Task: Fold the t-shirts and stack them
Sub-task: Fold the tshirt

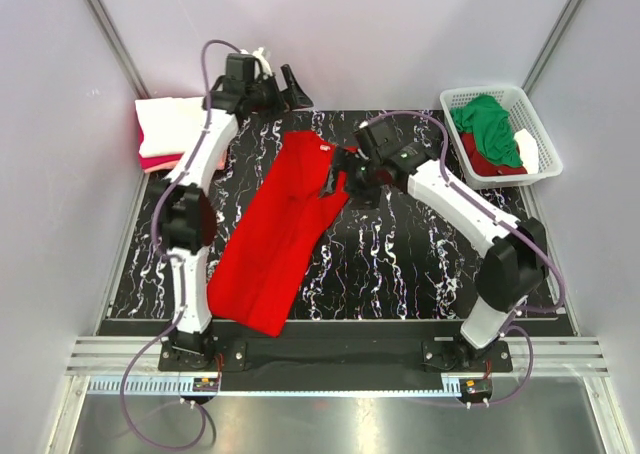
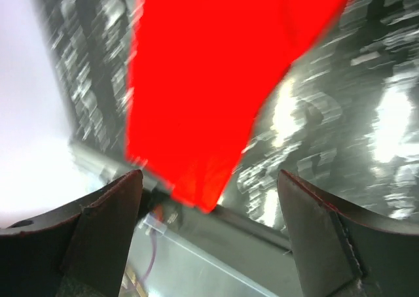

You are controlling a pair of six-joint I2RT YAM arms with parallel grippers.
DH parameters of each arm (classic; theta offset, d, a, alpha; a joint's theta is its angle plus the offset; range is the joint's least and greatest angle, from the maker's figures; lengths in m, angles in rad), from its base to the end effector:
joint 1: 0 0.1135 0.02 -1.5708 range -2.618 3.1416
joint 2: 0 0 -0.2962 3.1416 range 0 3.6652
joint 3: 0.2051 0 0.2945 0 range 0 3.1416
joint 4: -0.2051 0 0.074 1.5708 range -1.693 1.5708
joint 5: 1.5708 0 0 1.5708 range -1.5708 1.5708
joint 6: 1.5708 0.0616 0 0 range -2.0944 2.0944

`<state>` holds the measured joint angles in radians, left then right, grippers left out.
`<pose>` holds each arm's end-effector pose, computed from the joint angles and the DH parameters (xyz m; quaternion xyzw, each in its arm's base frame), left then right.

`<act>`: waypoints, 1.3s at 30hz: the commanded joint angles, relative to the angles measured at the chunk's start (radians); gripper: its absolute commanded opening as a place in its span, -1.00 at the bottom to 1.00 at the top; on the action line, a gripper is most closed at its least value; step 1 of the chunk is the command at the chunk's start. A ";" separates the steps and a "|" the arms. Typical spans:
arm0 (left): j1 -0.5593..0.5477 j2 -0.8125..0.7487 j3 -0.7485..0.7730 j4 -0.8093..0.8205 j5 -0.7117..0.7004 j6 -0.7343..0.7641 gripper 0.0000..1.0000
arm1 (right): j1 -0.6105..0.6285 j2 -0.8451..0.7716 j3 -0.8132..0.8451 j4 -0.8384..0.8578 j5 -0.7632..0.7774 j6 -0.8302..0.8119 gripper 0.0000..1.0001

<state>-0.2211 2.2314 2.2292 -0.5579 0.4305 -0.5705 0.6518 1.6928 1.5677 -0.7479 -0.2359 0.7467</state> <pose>0.5801 -0.1567 0.3377 -0.0467 0.8598 -0.3548 0.3643 0.3376 0.2757 0.3284 0.0041 0.9341 0.3031 0.1886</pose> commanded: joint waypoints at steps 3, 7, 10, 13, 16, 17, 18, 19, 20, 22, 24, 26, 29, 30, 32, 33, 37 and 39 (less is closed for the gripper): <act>0.061 -0.312 -0.303 -0.094 -0.067 0.063 0.97 | -0.118 0.097 0.009 -0.038 0.032 -0.101 0.79; 0.068 -0.521 -0.590 -0.085 -0.114 0.072 0.97 | -0.179 0.258 0.074 -0.012 0.029 -0.119 0.68; 0.066 -0.691 -0.837 -0.042 -0.113 0.051 0.97 | -0.233 0.374 0.158 -0.019 0.012 -0.127 0.59; 0.055 -0.846 -0.968 -0.057 -0.157 0.029 0.97 | -0.297 0.459 0.209 0.019 -0.025 -0.122 0.48; 0.011 -1.005 -1.098 -0.074 -0.214 0.023 0.97 | -0.362 0.588 0.305 0.030 -0.089 -0.141 0.37; 0.002 -1.070 -1.144 -0.083 -0.220 0.026 0.97 | -0.372 0.626 0.387 0.019 -0.103 -0.162 0.35; -0.015 -1.096 -1.158 -0.095 -0.236 0.026 0.97 | -0.380 0.665 0.437 -0.019 -0.114 -0.171 0.32; -0.021 -1.119 -1.169 -0.108 -0.242 0.029 0.97 | -0.385 0.738 0.489 -0.046 -0.124 -0.181 0.31; -0.023 -1.157 -1.189 -0.138 -0.252 0.035 0.97 | -0.388 0.770 0.571 -0.065 -0.131 -0.187 0.29; -0.026 -1.208 -1.206 -0.164 -0.274 0.046 0.97 | -0.386 0.829 0.618 -0.079 -0.141 -0.179 0.27; -0.026 -1.237 -1.226 -0.206 -0.298 0.055 0.98 | -0.386 0.847 0.611 -0.027 -0.155 -0.146 0.16; -0.026 -1.276 -1.240 -0.224 -0.299 0.060 0.97 | -0.388 0.861 0.614 -0.008 -0.154 -0.123 -0.06; -0.027 -1.312 -1.275 -0.240 -0.294 0.070 0.97 | -0.388 0.912 0.679 0.004 -0.166 -0.103 -0.52; -0.026 -1.319 -1.283 -0.244 -0.303 0.072 0.97 | -0.389 0.947 0.710 -0.008 -0.167 -0.102 -0.65; -0.026 -1.331 -1.303 -0.264 -0.326 0.080 0.97 | -0.397 0.987 0.832 -0.030 -0.140 -0.095 -1.00; -0.026 -1.334 -1.306 -0.272 -0.329 0.083 0.97 | -0.403 1.027 0.883 -0.056 -0.088 -0.095 -1.00; -0.027 -1.375 -1.336 -0.281 -0.329 0.072 0.97 | -0.415 1.081 1.031 0.074 -0.017 -0.087 -1.00; -0.027 -1.389 -1.361 -0.281 -0.325 0.066 0.97 | -0.419 1.102 1.034 0.243 -0.023 -0.041 -1.00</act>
<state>-0.2478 0.8810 0.8845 -0.8440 0.1238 -0.5129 0.2493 2.7544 2.5488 -0.7013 -0.3374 0.6640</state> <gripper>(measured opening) 0.987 0.014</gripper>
